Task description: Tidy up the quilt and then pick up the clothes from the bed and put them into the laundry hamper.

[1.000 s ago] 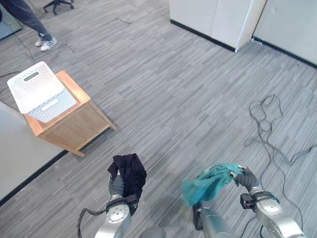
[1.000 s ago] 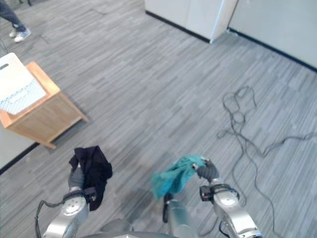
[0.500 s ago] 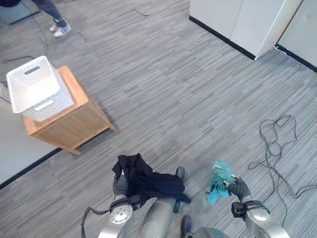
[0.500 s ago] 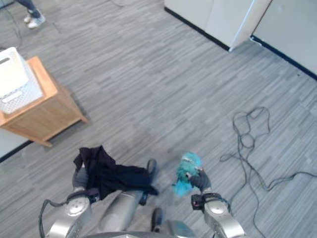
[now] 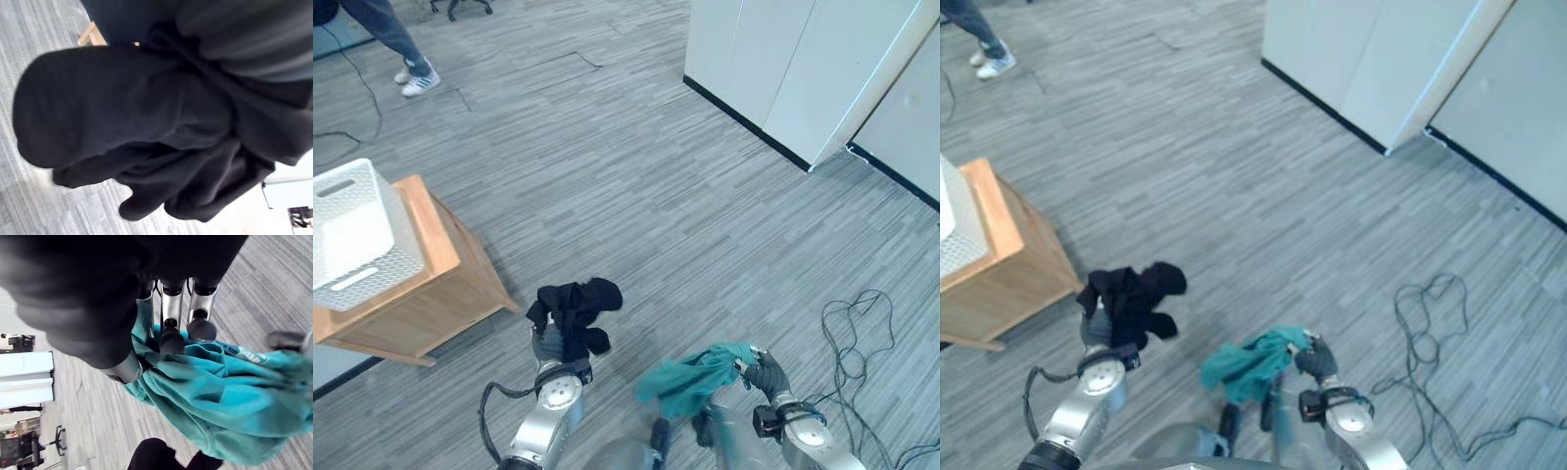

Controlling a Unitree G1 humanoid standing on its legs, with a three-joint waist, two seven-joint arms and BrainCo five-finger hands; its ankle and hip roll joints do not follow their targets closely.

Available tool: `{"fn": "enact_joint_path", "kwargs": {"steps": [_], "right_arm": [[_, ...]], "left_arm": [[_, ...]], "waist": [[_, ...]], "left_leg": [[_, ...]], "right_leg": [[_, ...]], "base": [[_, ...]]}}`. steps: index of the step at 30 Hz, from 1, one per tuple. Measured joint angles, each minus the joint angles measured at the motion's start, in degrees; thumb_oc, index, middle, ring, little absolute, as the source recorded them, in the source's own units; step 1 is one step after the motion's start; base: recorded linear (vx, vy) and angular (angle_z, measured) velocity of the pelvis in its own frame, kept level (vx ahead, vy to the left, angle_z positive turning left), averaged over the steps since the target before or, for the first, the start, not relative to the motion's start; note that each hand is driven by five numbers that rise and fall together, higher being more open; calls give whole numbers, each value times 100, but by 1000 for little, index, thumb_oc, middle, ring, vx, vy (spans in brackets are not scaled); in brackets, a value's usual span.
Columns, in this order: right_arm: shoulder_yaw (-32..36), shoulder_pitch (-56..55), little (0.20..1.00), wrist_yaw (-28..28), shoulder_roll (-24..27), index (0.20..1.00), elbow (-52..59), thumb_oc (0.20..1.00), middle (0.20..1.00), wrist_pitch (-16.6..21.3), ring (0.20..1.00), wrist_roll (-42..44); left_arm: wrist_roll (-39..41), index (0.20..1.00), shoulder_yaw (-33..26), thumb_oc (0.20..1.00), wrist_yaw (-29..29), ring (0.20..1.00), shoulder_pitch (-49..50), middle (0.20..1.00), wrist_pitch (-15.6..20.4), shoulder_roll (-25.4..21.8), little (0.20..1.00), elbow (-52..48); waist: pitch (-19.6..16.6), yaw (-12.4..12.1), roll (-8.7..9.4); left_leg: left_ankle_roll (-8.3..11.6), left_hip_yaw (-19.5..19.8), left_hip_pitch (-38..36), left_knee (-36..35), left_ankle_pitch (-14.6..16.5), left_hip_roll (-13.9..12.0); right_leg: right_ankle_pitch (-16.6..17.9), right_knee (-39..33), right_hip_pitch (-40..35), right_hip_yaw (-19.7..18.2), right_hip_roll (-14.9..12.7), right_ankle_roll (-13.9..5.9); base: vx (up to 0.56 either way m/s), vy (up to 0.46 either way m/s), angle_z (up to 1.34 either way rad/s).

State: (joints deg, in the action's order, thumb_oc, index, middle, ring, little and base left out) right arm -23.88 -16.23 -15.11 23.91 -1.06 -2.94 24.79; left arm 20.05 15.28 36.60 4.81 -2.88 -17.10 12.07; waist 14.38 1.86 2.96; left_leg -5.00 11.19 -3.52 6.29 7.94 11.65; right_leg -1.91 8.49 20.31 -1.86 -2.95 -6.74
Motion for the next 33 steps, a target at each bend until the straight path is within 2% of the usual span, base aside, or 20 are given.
{"fn": "enact_joint_path", "kwargs": {"steps": [3,4,6,7,8,9,11,12,14,15,18,22,24,25,26,27,28,30,32,33], "right_arm": [[137,-74,200,172,-35,200,-18,200,200,-150,200,2],[241,-19,200,175,-12,200,-20,200,200,-188,200,10],[408,247,200,179,239,200,56,200,200,-219,200,32],[517,369,200,215,274,200,-42,200,200,-223,200,33],[599,437,200,193,246,200,-140,200,200,-224,200,41],[608,497,200,167,207,200,-175,200,200,-220,200,45],[665,640,200,146,127,200,-222,200,200,-171,200,43],[643,657,200,105,76,200,-232,200,200,-122,200,31],[635,654,200,69,87,200,-309,200,200,-88,200,23],[490,702,200,-12,105,200,-448,200,200,-80,200,27],[428,431,200,-151,183,200,-588,200,200,63,200,47],[429,297,200,-165,159,200,-707,200,200,297,200,41],[385,251,200,-182,149,200,-442,200,200,258,200,35],[374,56,200,-174,145,200,-116,200,200,280,200,27],[364,-98,200,-215,108,200,231,200,200,298,200,21],[323,-137,200,-221,79,200,271,200,200,297,200,19],[312,-59,200,-241,52,200,340,200,200,257,200,20],[300,-4,200,-247,22,200,339,200,200,210,200,17],[290,55,200,-234,-92,200,189,200,200,183,200,0],[217,68,200,-208,-100,200,40,200,200,181,200,-11]], "left_arm": [[3,200,-33,200,-113,200,224,200,-11,2,200,-76],[3,200,-38,200,-170,200,299,200,-35,65,200,-95],[-2,200,-55,200,-305,200,396,200,-155,53,200,-598],[-7,200,-62,200,-333,200,368,200,-192,55,200,-688],[-13,200,-71,200,-353,200,292,200,-202,21,200,-728],[-13,200,-66,200,-372,200,241,200,-205,-26,200,-723],[-8,200,-49,200,-396,200,339,200,-232,-175,200,-706],[-6,200,-42,200,-401,200,459,200,-231,-197,200,-708],[-5,200,2,200,-403,200,529,200,-229,-179,200,-719],[-6,200,1,200,-438,200,557,200,-229,-171,200,-713],[-16,200,7,200,-529,200,542,200,-194,-99,200,-715],[-14,200,-24,200,-491,200,650,200,-121,-77,200,-673],[-7,200,25,200,-434,200,388,200,-144,-21,200,-618],[-11,200,21,200,-409,200,372,200,-142,24,200,-707],[-28,200,21,200,-366,200,323,200,-143,-17,200,-852],[-45,200,20,200,-349,200,295,200,-151,-46,200,-880],[-47,200,23,200,-258,200,184,200,-246,-88,200,-1007],[-46,200,-18,200,-150,200,29,200,-333,-135,200,-1150],[-46,200,-59,200,-43,200,-86,200,-354,-158,200,-1042],[-48,200,-33,200,-17,200,-139,200,-354,-110,200,-892]], "waist": [[-14,-20,14],[-45,-30,-64],[-70,-97,-137],[-63,-190,-116],[-45,-311,-43],[-12,-371,44],[60,-426,149],[121,-455,131],[208,-478,35],[307,-538,-137],[467,-692,-366],[402,-839,-318],[412,-845,-145],[369,-844,-93],[345,-837,45],[300,-783,98],[290,-642,-63],[243,-565,-285],[268,-539,-329],[288,-485,-360]], "left_leg": [[115,471,-790,-85,134,-66],[175,579,-892,111,192,-121],[588,276,-182,1848,-97,-90],[614,-174,417,3094,-545,-130],[456,-773,1137,4086,-557,-370],[392,-1085,1397,4187,-400,-508],[356,-1452,1950,3466,-157,-802],[417,-1562,1963,2374,-130,-790],[469,-1551,1878,1297,-214,-753],[546,-1678,1927,302,-516,-786],[605,-1827,2102,-523,-937,-934],[374,-1517,1992,-38,-1003,-881],[262,-1654,1778,114,-1113,-732],[-101,-1755,1499,164,-1285,-631],[-399,-1775,1375,450,-1072,-408],[-464,-1728,1273,478,-937,-289],[-627,-1523,1112,414,-927,-242],[-610,-1402,920,203,-993,-336],[-447,-1164,618,-85,-1020,-336],[76,-888,349,-245,-776,-342]], "right_leg": [[565,55,-216,-30,127,397],[1030,146,-427,-14,119,644],[592,150,-811,237,42,950],[332,78,-1098,398,84,1098],[212,-42,-1311,521,90,1146],[156,-104,-1400,558,85,1184],[122,-231,-1763,800,109,1136],[-48,-321,-2004,776,121,1094],[-47,-385,-2205,773,162,1044],[-132,-655,-2595,789,271,972],[-390,-1020,-3348,896,516,938],[-1145,-513,-3663,569,379,722],[-1470,1189,-3129,690,61,447],[-1424,2762,-2708,917,-297,271],[-1037,4064,-2403,926,-702,189],[-957,4524,-2275,901,-871,140],[-928,5282,-1820,857,-942,111],[-956,5227,-1145,1035,-927,119],[-1033,4443,-852,1164,-789,201],[-1069,3174,-627,1120,-311,271]], "base": [[620,-158,102],[757,-289,112],[647,-317,123],[378,-163,81],[299,-76,62],[314,42,41],[439,103,31],[448,89,17],[437,42,-7],[494,43,-7],[352,105,6],[354,236,-36],[380,419,-25],[483,500,-15],[351,325,-1],[296,241,25],[175,78,38],[335,7,33],[502,-145,40],[542,-141,64]]}}
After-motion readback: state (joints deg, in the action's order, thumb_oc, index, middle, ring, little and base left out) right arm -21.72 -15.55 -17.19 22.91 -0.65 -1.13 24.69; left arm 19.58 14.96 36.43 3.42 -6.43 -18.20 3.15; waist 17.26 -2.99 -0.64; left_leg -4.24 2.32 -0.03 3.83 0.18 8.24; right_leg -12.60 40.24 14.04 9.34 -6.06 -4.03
